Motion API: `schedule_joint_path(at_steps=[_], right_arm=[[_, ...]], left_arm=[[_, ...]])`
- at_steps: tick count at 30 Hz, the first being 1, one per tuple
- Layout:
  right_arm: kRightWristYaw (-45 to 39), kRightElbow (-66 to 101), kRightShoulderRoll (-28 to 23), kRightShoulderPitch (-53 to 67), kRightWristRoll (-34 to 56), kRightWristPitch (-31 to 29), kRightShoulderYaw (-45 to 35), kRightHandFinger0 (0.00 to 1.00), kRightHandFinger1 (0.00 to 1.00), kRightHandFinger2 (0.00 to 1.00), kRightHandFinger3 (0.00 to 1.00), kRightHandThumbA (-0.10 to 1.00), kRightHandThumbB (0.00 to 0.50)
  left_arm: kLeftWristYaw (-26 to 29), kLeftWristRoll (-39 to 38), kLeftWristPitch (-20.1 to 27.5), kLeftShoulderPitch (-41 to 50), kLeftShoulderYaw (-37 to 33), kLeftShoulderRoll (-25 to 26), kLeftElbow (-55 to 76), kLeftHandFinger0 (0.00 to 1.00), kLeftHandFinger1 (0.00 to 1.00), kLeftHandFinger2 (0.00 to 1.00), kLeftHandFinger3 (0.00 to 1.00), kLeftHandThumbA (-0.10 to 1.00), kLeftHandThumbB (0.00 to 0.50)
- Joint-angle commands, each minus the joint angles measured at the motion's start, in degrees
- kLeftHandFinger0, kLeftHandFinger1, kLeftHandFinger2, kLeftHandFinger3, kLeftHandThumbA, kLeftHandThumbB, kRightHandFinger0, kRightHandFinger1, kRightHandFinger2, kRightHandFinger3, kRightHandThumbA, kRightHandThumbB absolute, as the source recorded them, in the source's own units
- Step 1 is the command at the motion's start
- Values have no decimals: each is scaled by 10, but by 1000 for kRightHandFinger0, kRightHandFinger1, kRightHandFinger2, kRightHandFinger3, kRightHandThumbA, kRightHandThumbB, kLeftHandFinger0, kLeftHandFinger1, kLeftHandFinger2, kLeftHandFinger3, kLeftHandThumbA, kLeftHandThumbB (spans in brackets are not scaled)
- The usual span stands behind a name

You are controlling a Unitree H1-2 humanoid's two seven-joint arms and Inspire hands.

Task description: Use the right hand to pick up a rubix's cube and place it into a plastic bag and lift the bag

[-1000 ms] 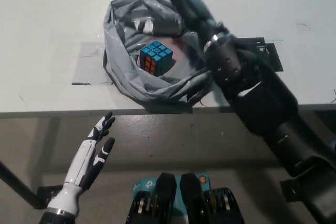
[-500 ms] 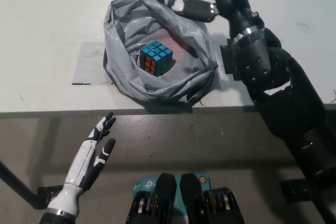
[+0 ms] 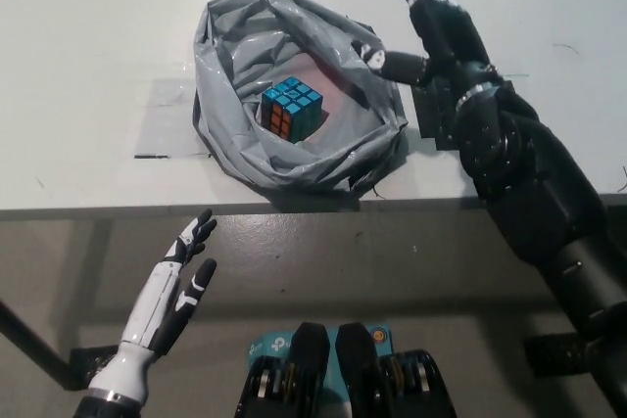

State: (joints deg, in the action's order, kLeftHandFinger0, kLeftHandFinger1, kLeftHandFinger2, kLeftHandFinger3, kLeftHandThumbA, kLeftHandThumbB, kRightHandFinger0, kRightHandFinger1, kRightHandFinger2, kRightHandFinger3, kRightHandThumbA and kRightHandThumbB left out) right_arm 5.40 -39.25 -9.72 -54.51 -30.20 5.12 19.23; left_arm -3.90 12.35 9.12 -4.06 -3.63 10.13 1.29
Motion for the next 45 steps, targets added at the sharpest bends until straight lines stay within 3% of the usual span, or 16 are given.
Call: schedule_joint_path(at_steps=[1,11,18,19,20,21,22,23,24,25,26,27,30,34,40,45], right_arm=[[1,-30,11,-39,-4,-9,3,1000,1000,1000,1000,770,500],[-63,-76,28,-48,15,7,6,1000,1000,1000,1000,788,500],[-95,-109,34,-57,22,55,1,1000,1000,1000,1000,560,500],[-90,-117,34,-63,17,68,0,1000,1000,1000,1000,465,473],[-83,-123,35,-67,9,77,5,929,1000,1000,1000,386,378],[-72,-131,35,-73,-5,88,12,764,885,1000,1000,343,361],[-63,-130,34,-73,-10,92,13,643,734,844,1000,266,329],[-48,-123,34,-71,-15,98,13,409,475,588,894,172,312],[-37,-113,34,-68,-19,102,12,166,281,419,792,122,305],[-23,-97,33,-63,-25,109,11,33,162,327,684,92,294],[-10,-86,32,-62,-28,111,8,1,61,235,519,46,283],[-2,-80,32,-60,-29,110,5,0,17,192,428,11,266],[27,-60,33,-54,-28,111,-8,0,27,199,390,-28,260],[58,-30,37,-47,-26,108,-25,0,10,160,271,54,254],[65,36,43,-45,-21,112,-45,0,0,190,341,62,252],[40,116,59,-48,30,130,-92,0,65,322,262,66,245]], left_arm=[[0,5,22,-8,-3,10,6,1000,1000,1000,1000,1000,59],[-3,2,17,-8,-2,11,10,1000,1000,1000,1000,1000,61],[-2,4,17,-6,-3,11,10,1000,1000,1000,1000,1000,50],[-3,3,17,-6,-3,11,9,1000,1000,1000,1000,1000,52],[-3,2,19,-7,-3,12,8,1000,1000,1000,1000,1000,52],[-2,3,21,-7,-3,12,7,1000,1000,1000,1000,1000,51],[-2,3,21,-7,-3,12,7,1000,1000,1000,1000,1000,51],[-2,3,21,-6,-3,12,8,1000,1000,1000,1000,1000,50],[-3,3,21,-6,-2,12,8,1000,1000,1000,1000,1000,51],[-3,2,21,-6,-2,12,8,1000,1000,1000,1000,1000,52],[-2,1,23,-10,-2,12,5,1000,1000,1000,1000,1000,53],[-2,2,23,-10,-2,12,5,1000,1000,1000,1000,1000,53],[-3,3,20,-10,-3,13,7,1000,1000,1000,1000,1000,56],[-4,4,14,-11,-4,12,10,1000,1000,1000,1000,1000,63],[-5,2,12,-18,-3,13,9,1000,1000,1000,1000,1000,71],[-3,2,16,-22,-4,12,4,1000,1000,1000,1000,1000,69]])
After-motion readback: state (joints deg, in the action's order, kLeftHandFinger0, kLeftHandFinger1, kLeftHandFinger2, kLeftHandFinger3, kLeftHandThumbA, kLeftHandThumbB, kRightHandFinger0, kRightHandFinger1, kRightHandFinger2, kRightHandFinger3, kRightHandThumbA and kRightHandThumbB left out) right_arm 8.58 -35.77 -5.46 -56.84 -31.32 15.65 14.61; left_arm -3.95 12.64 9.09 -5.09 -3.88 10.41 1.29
